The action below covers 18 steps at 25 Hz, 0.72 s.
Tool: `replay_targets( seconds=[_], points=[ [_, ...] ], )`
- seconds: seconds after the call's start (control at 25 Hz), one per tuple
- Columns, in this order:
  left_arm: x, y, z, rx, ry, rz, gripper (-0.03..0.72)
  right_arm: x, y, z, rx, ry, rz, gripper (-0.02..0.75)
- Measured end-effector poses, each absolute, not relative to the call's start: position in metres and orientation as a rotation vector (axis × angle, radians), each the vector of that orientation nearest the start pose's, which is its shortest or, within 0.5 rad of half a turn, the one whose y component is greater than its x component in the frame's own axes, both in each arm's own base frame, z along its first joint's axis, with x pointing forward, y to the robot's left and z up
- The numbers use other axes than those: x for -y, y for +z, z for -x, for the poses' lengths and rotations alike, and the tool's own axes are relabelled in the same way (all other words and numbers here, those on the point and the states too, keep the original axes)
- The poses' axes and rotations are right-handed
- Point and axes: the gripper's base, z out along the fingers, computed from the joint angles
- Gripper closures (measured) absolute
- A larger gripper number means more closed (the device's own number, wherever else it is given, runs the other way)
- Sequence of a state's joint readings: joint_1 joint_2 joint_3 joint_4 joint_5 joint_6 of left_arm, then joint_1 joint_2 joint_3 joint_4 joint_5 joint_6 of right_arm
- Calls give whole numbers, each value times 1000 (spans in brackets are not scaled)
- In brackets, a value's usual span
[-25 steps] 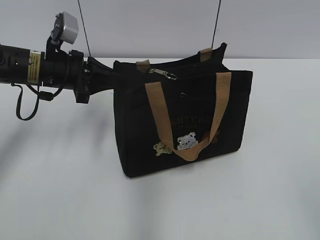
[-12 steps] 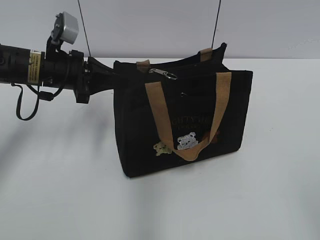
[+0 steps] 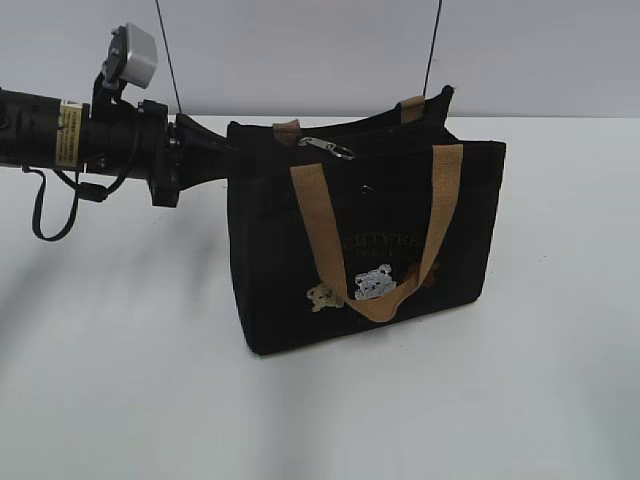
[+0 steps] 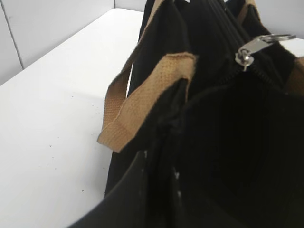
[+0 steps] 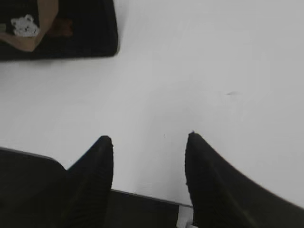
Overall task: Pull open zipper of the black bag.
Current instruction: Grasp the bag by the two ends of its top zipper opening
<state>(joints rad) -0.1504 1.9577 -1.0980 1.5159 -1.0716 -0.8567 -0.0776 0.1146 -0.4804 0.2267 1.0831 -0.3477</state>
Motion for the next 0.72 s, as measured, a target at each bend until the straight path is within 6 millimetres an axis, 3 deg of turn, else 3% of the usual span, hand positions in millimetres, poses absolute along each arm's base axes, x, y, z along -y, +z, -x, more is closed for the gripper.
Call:
replay_targets(
  seconds=[0.44, 0.72],
  points=[
    [135, 183, -355, -1571, -894, -1204, 652, -21, 315, -86, -2136, 27, 623, 361],
    [135, 184, -354, -1563, -904, -1209, 652, -23, 334, -148, -2166, 130, 721, 361]
  ],
)
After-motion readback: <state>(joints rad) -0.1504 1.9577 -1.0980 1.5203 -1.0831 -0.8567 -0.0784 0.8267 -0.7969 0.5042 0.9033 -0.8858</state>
